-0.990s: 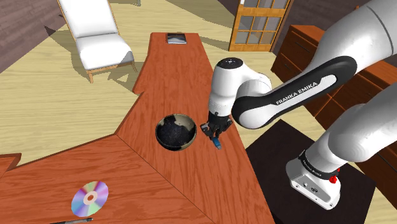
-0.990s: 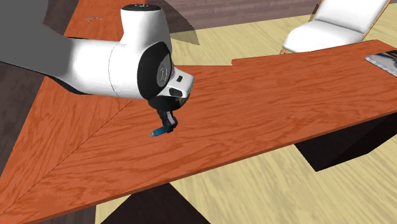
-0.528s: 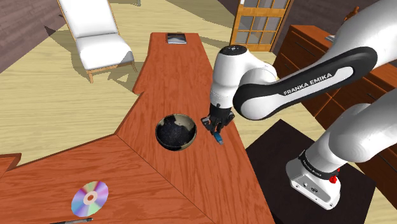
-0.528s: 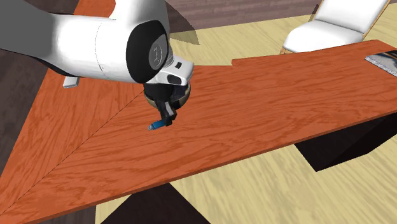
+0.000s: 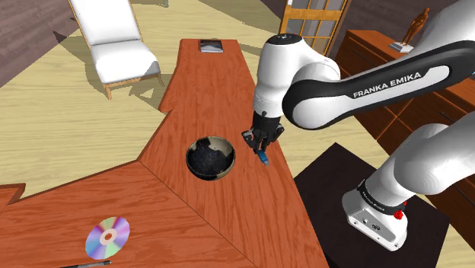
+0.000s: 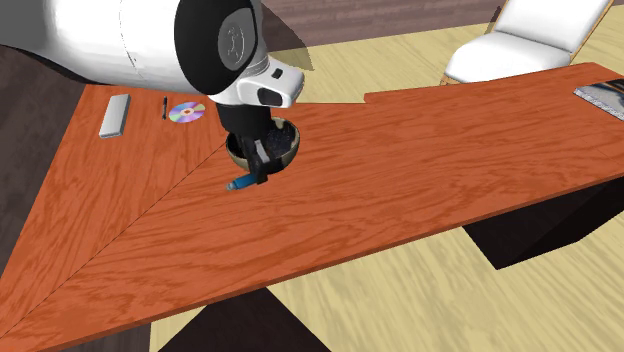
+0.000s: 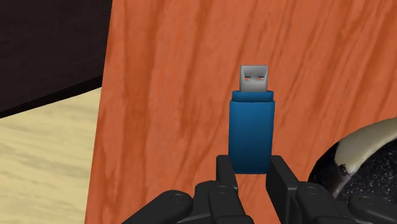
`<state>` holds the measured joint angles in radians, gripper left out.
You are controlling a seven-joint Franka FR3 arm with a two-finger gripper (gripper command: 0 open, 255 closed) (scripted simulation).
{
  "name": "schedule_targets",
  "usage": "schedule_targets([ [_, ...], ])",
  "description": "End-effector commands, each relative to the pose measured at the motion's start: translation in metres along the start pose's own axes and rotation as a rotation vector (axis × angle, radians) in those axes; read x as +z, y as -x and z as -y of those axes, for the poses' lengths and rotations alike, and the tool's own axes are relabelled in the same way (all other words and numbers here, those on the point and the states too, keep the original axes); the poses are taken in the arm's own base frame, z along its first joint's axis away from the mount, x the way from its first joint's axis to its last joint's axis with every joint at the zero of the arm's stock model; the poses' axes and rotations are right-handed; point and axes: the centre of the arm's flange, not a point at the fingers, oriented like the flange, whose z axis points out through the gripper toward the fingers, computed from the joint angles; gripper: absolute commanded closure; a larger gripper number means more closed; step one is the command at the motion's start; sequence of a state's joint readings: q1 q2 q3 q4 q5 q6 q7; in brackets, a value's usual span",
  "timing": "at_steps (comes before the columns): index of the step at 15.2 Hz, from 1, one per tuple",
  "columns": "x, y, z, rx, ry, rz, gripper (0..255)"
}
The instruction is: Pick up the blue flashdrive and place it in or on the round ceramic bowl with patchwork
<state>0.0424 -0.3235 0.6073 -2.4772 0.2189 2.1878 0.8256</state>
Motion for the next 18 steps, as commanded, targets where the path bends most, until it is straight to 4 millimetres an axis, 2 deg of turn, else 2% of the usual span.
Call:
schedule_targets([
  [1,-0.011,0.000,0.000,0.000,0.000,0.000,255],
  [7,-0.041,0.001,0.000,0.000,0.000,0.000,255],
  [18,-0.053,-0.079,0.120,0.000,0.000,0.000,255],
])
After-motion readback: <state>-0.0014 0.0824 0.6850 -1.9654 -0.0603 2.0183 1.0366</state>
